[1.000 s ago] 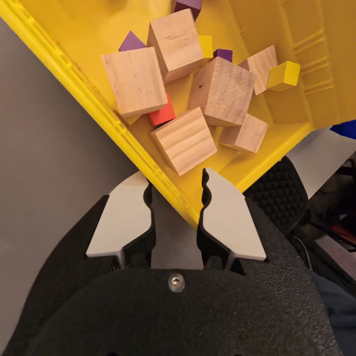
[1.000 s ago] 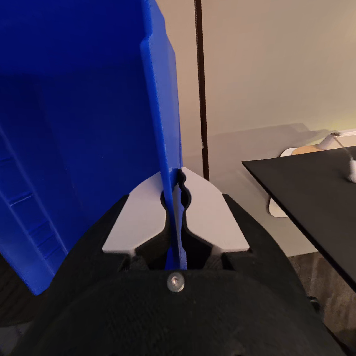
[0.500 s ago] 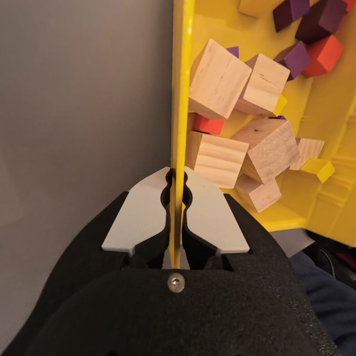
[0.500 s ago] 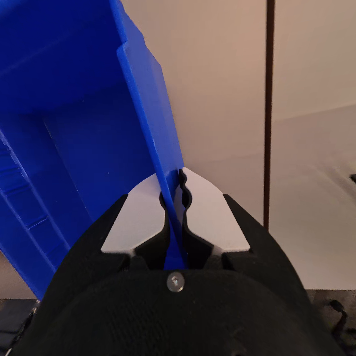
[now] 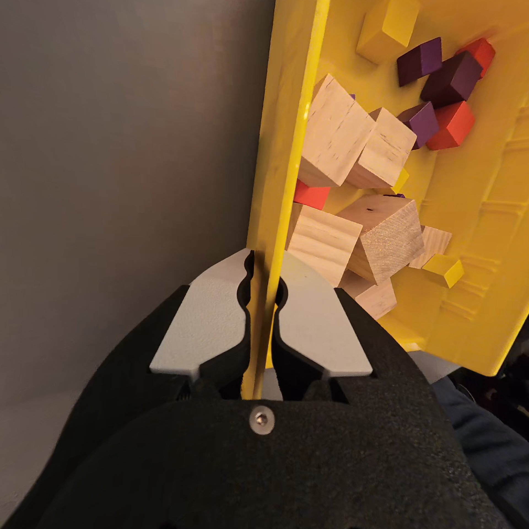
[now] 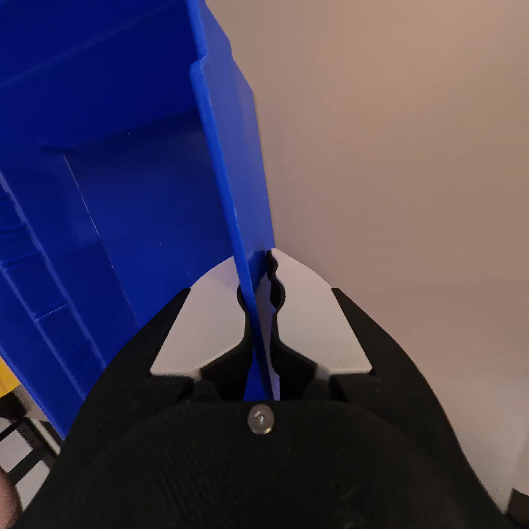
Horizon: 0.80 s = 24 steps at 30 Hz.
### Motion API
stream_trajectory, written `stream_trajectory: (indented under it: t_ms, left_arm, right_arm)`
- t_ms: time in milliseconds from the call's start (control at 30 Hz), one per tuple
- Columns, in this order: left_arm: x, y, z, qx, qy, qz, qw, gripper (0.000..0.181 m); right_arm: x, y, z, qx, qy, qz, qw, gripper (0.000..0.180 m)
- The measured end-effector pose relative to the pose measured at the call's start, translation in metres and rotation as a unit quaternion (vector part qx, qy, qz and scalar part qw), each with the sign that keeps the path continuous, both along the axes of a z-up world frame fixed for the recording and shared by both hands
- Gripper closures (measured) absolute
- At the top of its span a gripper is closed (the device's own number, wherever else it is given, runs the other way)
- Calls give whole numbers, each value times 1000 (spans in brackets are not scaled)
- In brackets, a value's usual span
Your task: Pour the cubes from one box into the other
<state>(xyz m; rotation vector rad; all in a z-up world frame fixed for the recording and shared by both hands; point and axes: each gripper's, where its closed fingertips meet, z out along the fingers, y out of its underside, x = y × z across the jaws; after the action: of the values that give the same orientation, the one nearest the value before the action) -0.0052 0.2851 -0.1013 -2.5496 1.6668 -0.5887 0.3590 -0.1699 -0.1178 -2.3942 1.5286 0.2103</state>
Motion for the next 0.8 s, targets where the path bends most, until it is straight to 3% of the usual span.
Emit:
stream_trajectory:
  t_ms: [333,567,700,800]
  left_arm:
    - [-72,72,1,5,-9,73,997,172]
    - [-104,100,2,5,-22,100,995,172]
    - [-117,110,2,1,-34,118,992,171]
    - [-124,116,2,0,-42,124,991,170]
  right_arm:
    - [-26,63,1,5,12,14,1000,171]
    - [-34,85,1,-13,-19,47,999,174]
    - [-14,93,21,-6,-106,48,993,143]
    - [7,100,79,-11,-259,38,965,136]
